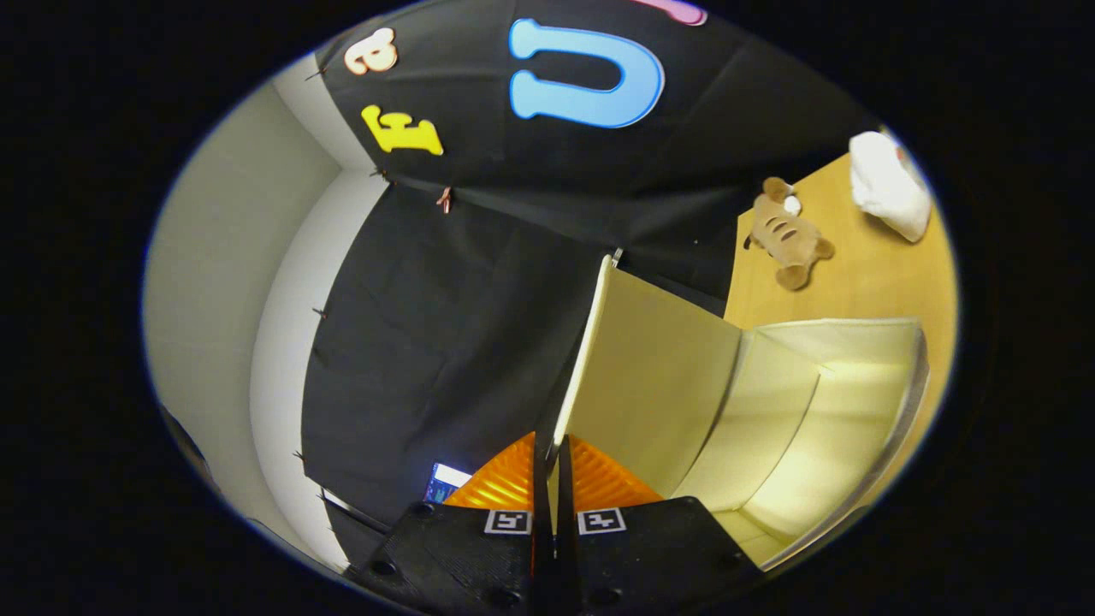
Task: Open the storage box then place both shoes into the box .Put the left shoe in first, then the right shoe, with the right side of both shoes facing outward in a uniform manner.
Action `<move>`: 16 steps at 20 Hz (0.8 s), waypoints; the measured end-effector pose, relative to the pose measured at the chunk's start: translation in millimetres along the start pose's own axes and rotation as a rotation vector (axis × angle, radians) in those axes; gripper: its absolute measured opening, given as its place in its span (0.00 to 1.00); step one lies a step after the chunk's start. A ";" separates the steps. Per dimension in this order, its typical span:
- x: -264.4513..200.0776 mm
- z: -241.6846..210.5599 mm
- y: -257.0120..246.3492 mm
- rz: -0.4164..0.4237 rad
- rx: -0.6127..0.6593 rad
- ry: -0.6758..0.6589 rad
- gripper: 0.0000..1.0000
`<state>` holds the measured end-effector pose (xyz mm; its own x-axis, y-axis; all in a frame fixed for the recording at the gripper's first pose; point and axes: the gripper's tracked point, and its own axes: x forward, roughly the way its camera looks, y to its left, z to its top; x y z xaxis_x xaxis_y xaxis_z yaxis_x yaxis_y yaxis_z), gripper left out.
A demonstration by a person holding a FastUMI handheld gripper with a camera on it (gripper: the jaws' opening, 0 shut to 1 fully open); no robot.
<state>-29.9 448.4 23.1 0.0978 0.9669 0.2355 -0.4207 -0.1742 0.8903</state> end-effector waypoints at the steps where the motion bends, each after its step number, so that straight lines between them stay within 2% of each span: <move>1: 16.6 -3.1 3.8 0.003 0.001 0.007 0.05; 8: 116.2 -23.1 -9.1 -0.045 -0.007 0.024 0.05; 13: 158.1 -35.7 -27.0 -0.107 -0.052 0.029 0.05; 16: 171.3 -39.4 -24.2 -0.085 -0.046 0.031 0.11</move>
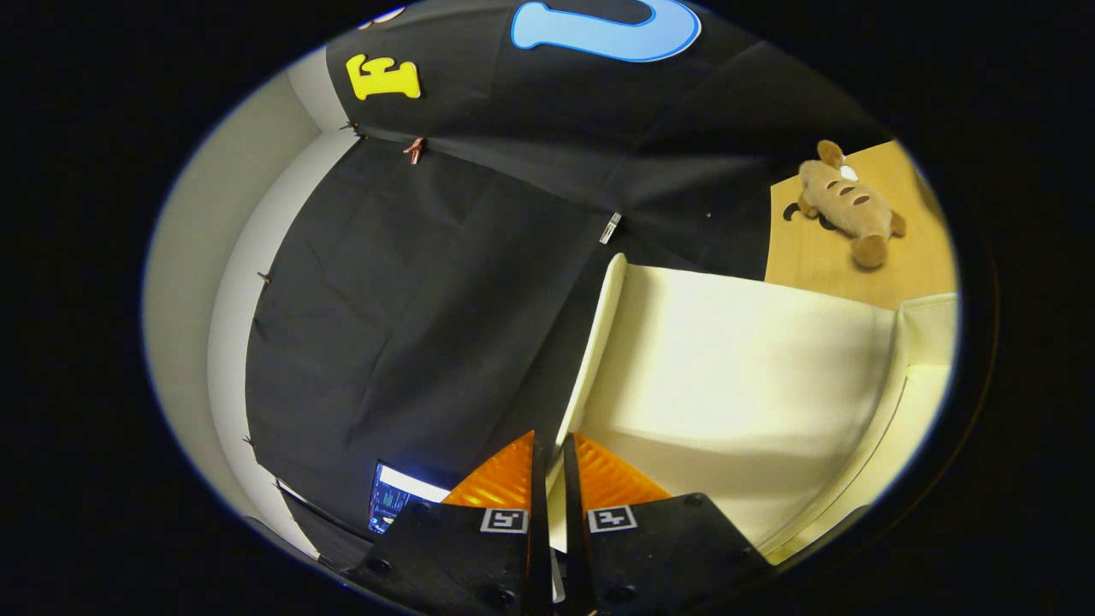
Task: Open the storage box then place both shoes into the box .Put the left shoe in first, then the right shoe, with the right side of both shoes facing outward in a uniform manner.
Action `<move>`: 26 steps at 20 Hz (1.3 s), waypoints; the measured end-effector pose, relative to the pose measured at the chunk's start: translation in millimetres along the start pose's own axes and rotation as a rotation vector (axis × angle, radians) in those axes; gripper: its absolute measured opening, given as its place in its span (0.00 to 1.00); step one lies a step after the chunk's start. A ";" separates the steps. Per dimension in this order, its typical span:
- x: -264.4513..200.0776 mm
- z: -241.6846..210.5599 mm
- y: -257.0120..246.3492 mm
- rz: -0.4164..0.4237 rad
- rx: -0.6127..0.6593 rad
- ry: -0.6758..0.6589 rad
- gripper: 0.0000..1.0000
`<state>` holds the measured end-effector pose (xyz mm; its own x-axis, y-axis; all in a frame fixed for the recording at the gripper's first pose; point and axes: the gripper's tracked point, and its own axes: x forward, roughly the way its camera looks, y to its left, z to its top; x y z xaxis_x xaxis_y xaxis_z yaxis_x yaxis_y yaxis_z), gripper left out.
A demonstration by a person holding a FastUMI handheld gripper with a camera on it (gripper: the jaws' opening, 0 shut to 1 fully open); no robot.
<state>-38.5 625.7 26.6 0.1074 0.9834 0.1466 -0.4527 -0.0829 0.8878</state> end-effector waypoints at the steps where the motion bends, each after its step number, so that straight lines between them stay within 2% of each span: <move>1: 5.0 -0.8 1.1 0.000 -0.022 -0.006 0.23; 3: 6.6 0.4 0.4 -0.004 -0.064 -0.010 0.46; 4: 7.2 -1.2 -0.5 -0.009 -0.069 -0.006 0.53; 7: 1.6 1.6 3.0 -0.025 -0.085 -0.016 0.95; 11: -22.6 5.7 16.5 -0.045 -0.147 -0.033 0.96; 16: -97.7 22.4 33.3 -0.133 -0.342 -0.113 0.96; 18: -135.3 31.9 32.0 -0.206 -0.431 -0.151 0.96; 22: -219.0 47.1 17.7 -0.407 -0.614 -0.219 0.96; 26: -303.7 49.3 -8.7 -0.608 -0.676 -0.279 0.97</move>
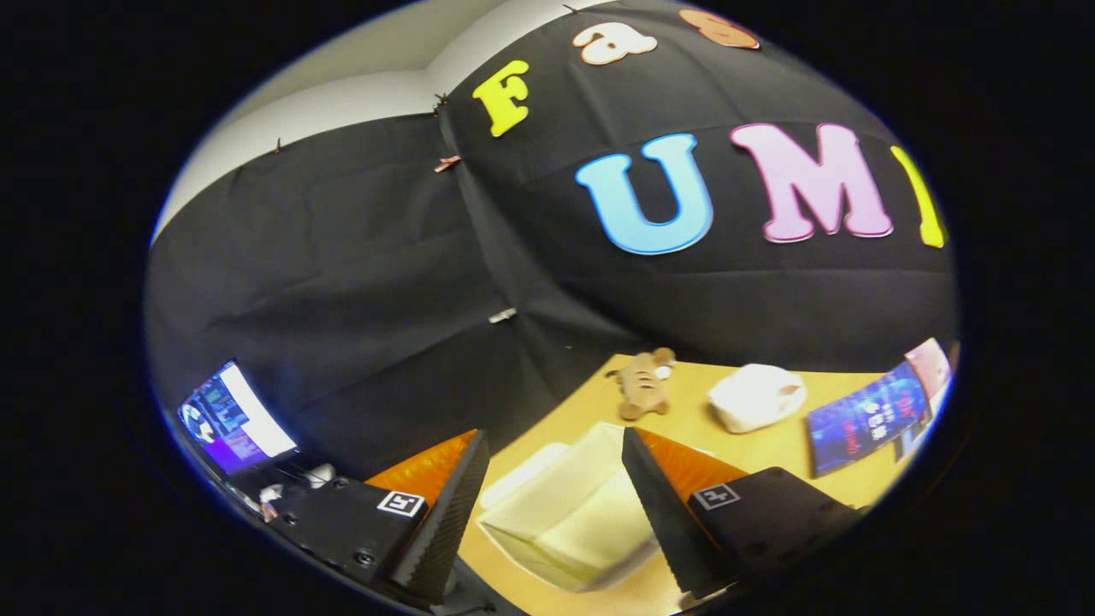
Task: Open the storage box then place both shoes into the box .Put the left shoe in first, then the right shoe, with the right side of both shoes facing outward in a uniform manner.
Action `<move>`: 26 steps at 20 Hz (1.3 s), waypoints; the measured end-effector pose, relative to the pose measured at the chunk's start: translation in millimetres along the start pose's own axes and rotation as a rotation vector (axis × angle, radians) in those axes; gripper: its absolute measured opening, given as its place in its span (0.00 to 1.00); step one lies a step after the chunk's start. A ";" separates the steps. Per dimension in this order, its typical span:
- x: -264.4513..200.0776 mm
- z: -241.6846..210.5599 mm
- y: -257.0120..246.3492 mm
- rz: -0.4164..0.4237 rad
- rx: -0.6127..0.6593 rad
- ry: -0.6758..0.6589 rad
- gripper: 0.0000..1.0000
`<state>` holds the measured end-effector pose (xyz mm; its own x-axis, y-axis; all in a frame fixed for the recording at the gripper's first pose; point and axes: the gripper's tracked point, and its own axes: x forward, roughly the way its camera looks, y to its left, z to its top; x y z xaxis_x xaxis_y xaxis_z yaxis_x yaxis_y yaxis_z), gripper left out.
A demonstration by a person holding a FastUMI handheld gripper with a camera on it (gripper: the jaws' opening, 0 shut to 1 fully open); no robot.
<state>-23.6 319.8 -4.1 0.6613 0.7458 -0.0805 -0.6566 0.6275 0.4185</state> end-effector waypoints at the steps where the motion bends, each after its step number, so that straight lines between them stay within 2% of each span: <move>1: -10.6 -8.9 -21.6 -0.057 -0.004 0.009 0.97; 3: -31.8 -33.6 -62.3 -0.164 0.006 0.030 0.97; 6: -46.1 -93.3 -118.1 -0.302 0.019 0.118 0.97; 11: -76.3 -180.4 -162.9 -0.430 0.105 0.254 0.93; 16: -82.2 -236.6 -205.2 -0.526 0.127 0.337 0.90; 17: -81.6 -244.8 -213.6 -0.542 0.133 0.349 0.86; 20: -70.7 -257.0 -232.6 -0.577 0.136 0.379 0.82; 24: -49.8 -267.5 -249.3 -0.604 0.114 0.405 0.66; 26: -45.3 -269.1 -261.2 -0.645 0.090 0.413 0.52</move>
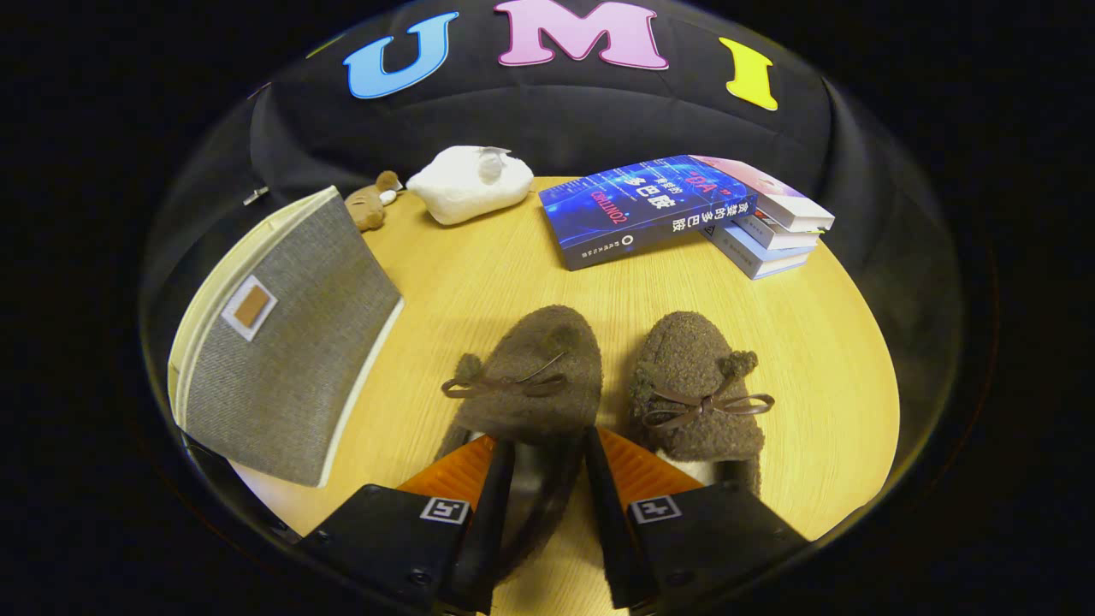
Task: Open the storage box then place both shoes into the box .Put the left shoe in first, then the right shoe, with the right side of both shoes facing outward in a uniform manner.
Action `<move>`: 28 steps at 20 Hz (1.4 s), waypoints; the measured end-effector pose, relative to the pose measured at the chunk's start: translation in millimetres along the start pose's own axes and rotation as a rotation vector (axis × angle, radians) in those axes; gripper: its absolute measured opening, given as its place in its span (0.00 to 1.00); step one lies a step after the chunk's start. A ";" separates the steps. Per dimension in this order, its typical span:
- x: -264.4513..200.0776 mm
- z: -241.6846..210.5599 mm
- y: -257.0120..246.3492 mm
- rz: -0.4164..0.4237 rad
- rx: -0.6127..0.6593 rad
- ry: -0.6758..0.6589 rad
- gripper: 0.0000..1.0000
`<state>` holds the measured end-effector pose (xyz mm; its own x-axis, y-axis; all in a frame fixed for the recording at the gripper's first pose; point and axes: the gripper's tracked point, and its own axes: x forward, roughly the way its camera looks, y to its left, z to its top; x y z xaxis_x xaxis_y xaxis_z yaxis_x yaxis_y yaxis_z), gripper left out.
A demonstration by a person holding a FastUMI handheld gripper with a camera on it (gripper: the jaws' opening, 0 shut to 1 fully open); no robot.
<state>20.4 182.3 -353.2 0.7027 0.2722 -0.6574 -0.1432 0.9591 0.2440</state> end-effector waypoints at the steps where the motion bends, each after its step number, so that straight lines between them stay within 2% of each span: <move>1: 3.5 0.4 -2.7 -0.020 -0.003 0.004 0.46; 2: 5.6 0.6 -8.3 -0.046 -0.005 0.009 0.43; 3: 7.9 1.9 -11.6 -0.063 -0.002 0.007 0.28; 5: 8.4 2.5 -15.4 -0.081 0.005 0.005 0.08; 6: 8.8 2.8 -13.7 -0.075 0.011 0.006 0.06; 12: -9.0 19.0 -10.9 -0.067 0.071 -0.019 0.06; 18: -47.0 80.8 9.5 -0.034 0.141 -0.112 0.06; 24: -89.1 149.4 71.7 0.052 0.172 -0.191 0.06; 28: -106.4 178.5 127.0 0.116 0.218 -0.183 0.06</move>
<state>51.9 261.4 -125.0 0.8072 0.3413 -0.4816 -0.0909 0.8780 0.4699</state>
